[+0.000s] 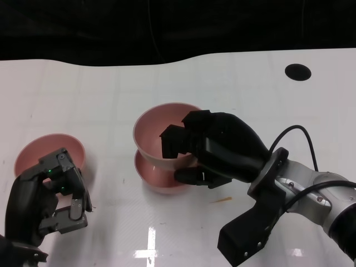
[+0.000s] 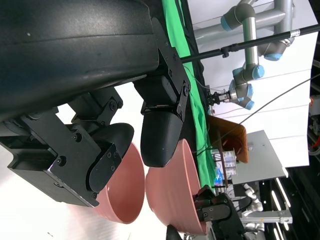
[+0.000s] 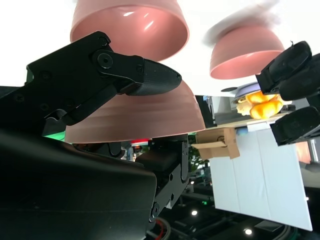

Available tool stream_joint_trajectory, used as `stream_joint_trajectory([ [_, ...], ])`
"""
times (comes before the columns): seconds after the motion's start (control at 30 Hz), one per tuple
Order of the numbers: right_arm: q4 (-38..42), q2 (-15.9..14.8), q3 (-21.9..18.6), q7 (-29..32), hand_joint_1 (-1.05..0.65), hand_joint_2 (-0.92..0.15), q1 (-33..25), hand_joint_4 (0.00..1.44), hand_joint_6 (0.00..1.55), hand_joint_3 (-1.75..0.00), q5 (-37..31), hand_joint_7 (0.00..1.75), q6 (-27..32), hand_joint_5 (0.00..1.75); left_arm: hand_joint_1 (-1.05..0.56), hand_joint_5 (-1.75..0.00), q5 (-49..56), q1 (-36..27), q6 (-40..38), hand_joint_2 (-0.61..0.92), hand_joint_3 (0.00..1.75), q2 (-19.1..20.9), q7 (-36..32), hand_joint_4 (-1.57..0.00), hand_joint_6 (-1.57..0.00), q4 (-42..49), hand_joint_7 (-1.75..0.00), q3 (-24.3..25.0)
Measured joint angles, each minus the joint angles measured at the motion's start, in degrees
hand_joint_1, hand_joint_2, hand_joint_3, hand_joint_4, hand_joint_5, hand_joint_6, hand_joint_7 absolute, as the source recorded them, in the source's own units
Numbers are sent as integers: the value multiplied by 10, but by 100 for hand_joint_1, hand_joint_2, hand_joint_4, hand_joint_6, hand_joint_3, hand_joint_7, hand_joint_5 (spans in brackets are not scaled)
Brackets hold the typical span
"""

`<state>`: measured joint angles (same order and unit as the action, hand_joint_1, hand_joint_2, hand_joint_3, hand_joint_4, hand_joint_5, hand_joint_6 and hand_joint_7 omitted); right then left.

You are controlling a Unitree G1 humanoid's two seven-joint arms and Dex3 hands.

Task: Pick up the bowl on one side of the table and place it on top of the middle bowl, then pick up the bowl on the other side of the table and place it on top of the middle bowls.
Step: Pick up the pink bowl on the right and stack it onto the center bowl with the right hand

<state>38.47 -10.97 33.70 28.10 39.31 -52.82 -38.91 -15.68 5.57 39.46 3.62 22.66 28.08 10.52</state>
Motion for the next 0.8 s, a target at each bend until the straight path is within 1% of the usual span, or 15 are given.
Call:
stream_joint_trajectory([
  [0.1, 10, 1, 4, 1, -22, -65, 5, 83, 56, -76, -2, 175, 0, 175, 4, -175, 0, 0, -2, 50, 149, 0, 0, -96, -81, 0, -171, 0],
  [0.2, 22, 3, 7, 8, -21, -65, 10, 84, 57, -75, -4, 175, 1, 175, 4, -175, 3, 0, 0, 50, 147, 0, 0, -95, -81, 0, -171, 0],
  [0.43, 46, 13, 27, 33, -21, -67, 14, 86, 57, -75, -24, 175, 6, 175, 6, -175, 11, 0, 3, 51, 148, 0, 0, -99, -82, 2, -173, 0],
  [0.6, 66, 20, 33, 48, -20, -67, 22, 87, 58, -76, -25, 175, 9, 175, 5, -175, 10, 0, 3, 52, 150, 0, 0, -100, -82, 2, -175, 0],
  [0.73, 82, 21, 41, 52, -19, -66, 29, 88, 59, -76, -25, 175, 9, 175, 6, -175, 12, 0, 2, 49, 150, 0, -1, -99, -83, 2, -175, 0],
  [0.8, 92, 23, 45, 57, -19, -63, 30, 90, 60, -81, -25, 175, 9, 175, 6, -175, 13, 0, 2, 49, 149, 0, -1, -98, -82, 2, -175, 0],
])
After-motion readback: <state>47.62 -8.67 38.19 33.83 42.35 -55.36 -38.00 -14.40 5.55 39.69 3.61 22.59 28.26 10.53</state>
